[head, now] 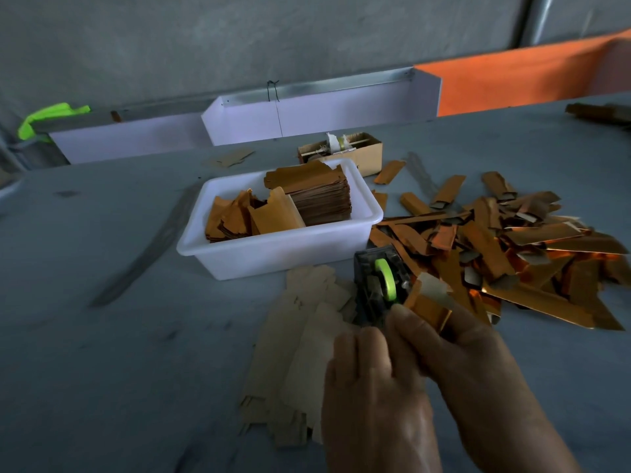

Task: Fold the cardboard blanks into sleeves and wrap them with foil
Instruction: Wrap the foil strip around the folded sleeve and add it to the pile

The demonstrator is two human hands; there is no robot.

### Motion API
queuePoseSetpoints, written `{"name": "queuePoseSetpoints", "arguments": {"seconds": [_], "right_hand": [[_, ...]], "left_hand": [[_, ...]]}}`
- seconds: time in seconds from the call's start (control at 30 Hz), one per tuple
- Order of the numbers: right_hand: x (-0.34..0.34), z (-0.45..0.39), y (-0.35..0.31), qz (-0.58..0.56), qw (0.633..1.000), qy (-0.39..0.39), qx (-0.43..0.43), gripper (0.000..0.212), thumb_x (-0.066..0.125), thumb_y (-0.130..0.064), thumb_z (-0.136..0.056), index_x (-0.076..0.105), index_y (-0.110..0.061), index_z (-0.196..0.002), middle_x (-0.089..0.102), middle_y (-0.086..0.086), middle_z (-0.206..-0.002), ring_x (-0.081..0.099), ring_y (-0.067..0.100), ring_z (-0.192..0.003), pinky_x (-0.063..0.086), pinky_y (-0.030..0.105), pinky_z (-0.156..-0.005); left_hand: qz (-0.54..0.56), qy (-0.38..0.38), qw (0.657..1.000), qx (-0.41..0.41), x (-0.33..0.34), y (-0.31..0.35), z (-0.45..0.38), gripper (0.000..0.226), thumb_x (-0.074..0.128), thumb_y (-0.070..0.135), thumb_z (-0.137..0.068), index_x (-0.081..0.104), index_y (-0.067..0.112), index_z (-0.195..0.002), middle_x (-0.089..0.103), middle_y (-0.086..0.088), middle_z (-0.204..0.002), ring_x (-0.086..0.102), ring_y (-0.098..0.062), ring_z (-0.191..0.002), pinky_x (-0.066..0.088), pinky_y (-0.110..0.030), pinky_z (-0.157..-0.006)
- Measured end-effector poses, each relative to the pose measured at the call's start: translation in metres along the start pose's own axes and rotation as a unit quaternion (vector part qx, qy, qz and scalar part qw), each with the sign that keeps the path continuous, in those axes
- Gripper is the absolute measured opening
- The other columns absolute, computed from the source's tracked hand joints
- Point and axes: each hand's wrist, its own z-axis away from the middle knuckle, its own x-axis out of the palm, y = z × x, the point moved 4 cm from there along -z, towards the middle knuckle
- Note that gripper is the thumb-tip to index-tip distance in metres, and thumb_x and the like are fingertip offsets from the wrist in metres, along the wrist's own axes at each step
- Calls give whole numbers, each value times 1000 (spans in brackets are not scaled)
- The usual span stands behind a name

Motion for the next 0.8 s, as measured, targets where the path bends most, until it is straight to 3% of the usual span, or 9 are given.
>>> {"name": "queuePoseSetpoints", "arguments": {"seconds": [0.07,0.13,0.23,0.33,0.43,0.53,0.6,0.7,0.8], "right_hand": [[-3,-3,0,-12,1000,-18,6,28,63,-45,-67,65,-17,-70,65,10,-68,64,28,-72,55,46,-77],[-4,-5,0,-39,998,-44,18,35,59,-47,-67,63,-12,-71,65,15,-71,65,30,-74,54,44,-80],[-4,-2,-4,-46,997,-56,14,44,53,-48,-73,60,-5,-68,59,24,-72,62,36,-77,54,44,-80],[-4,-2,-3,-21,999,-47,12,53,51,-50,-74,57,2,-77,53,31,-78,57,42,-80,49,51,-83],[-5,-5,-3,10,997,-67,26,54,47,-53,-78,60,-1,-84,60,16,-70,63,31,-79,52,44,-81],[-21,-11,-9,14,999,-44,14,44,46,-51,-80,67,-12,-83,68,6,-74,66,21,-75,53,29,-63],[-40,-17,-7,26,1000,11,7,26,53,-37,-85,70,-18,-77,67,9,-73,63,29,-76,49,34,-64],[-49,-19,6,69,997,6,30,20,61,-22,-85,72,-26,-69,64,18,-70,53,32,-66,41,38,-62],[-42,-15,20,102,994,-11,47,18,66,-23,-82,72,-28,-66,64,0,-60,54,22,-64,40,30,-59]], "left_hand": [[122,-2,992,-30,-2,-9,1,35,63,10,-67,76,27,-94,56,4,-70,54,-9,-66,34,-11,-46],[304,-15,943,-136,-1,-25,0,25,73,14,-75,71,35,-89,62,10,-80,57,0,-69,39,-8,-54],[511,-144,802,-274,10,-43,-1,8,72,19,-81,69,25,-77,69,1,-67,61,-6,-52,46,-17,-47],[627,-225,681,-305,15,-45,-2,6,76,14,-74,71,12,-72,70,-13,-69,69,-22,-59,55,-29,-54],[641,-225,673,-293,18,-44,-1,20,72,30,-61,73,12,-70,67,-13,-63,63,-21,-53,53,-28,-53],[620,-95,711,-319,16,-58,-4,18,71,29,-60,71,11,-62,61,-12,-54,52,-17,-42,42,-21,-39],[596,-30,730,-332,15,-68,-3,16,72,20,-72,68,13,-58,53,-10,-49,45,-13,-39,33,-19,-35],[606,-23,710,-359,20,-73,0,27,68,13,-81,68,16,-54,46,-2,-46,39,-7,-37,27,-15,-33],[612,-56,697,-370,27,-67,3,32,68,14,-82,66,21,-50,46,0,-48,40,-6,-37,29,-14,-33]]}}
